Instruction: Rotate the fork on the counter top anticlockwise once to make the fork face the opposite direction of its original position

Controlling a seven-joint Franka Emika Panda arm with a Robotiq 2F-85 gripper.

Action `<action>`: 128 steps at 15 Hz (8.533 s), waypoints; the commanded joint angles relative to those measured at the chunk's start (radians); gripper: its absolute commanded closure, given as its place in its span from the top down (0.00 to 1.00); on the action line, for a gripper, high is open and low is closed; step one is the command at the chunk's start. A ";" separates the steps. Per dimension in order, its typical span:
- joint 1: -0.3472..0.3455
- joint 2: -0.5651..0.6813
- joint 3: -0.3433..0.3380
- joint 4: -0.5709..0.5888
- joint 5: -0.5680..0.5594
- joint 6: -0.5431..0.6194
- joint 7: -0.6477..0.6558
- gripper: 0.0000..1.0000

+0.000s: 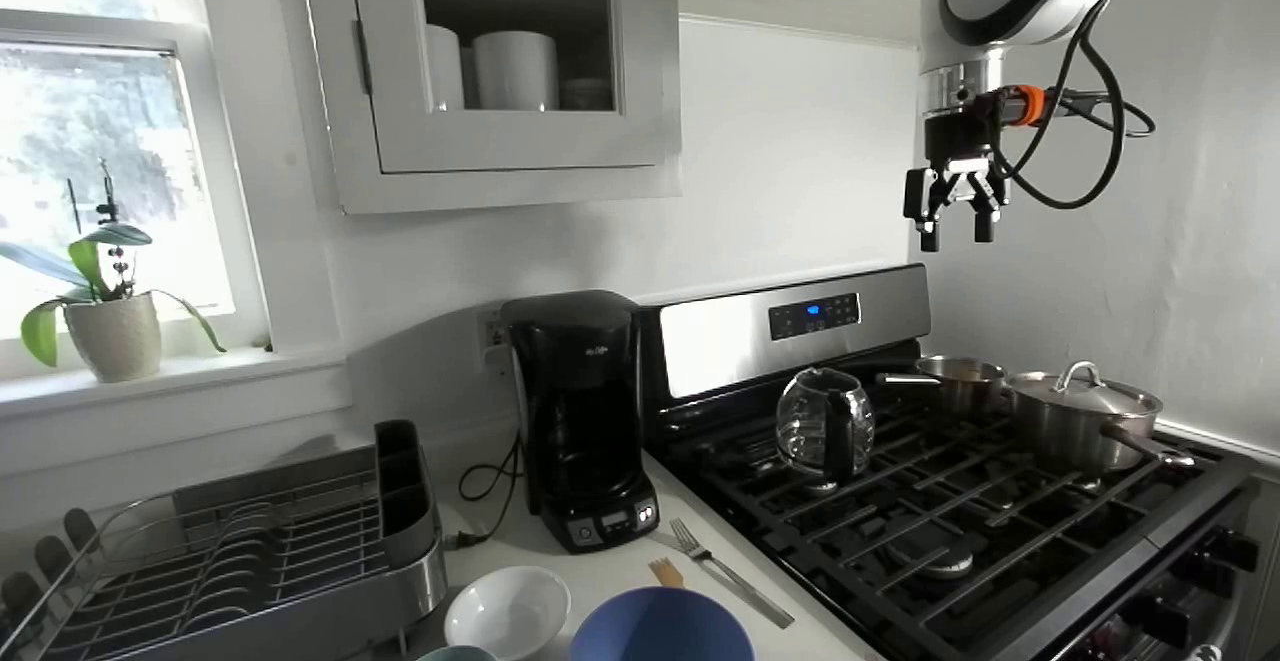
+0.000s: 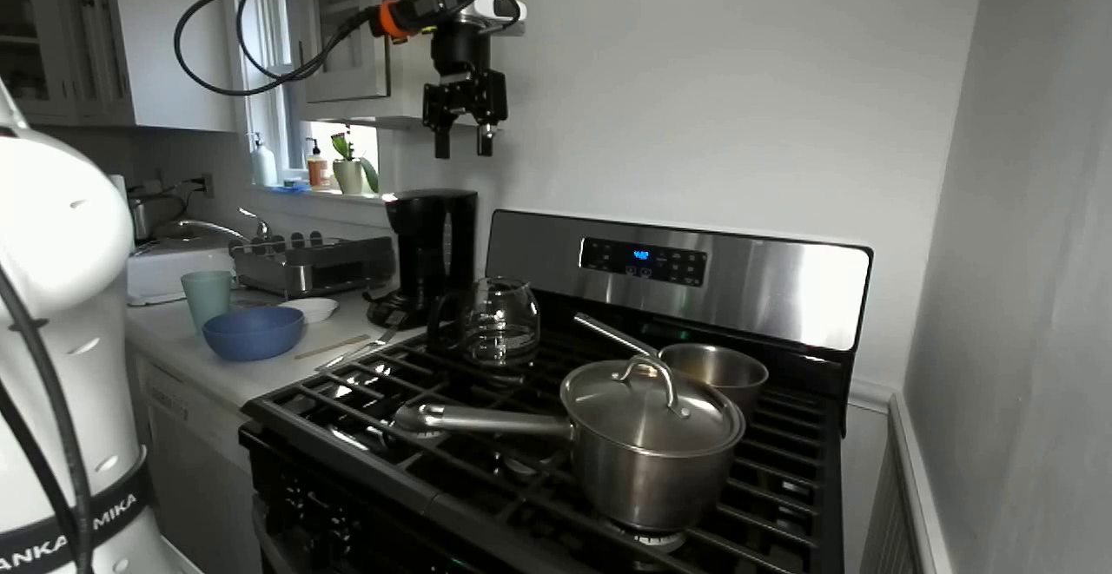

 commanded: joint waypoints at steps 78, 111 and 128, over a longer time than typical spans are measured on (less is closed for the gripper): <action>0.410 0.951 0.142 0.261 0.027 0.561 0.373 1.00; 0.463 0.905 0.103 0.129 0.052 0.766 0.267 0.03; 0.390 0.587 0.225 0.014 -0.112 0.505 -0.356 0.03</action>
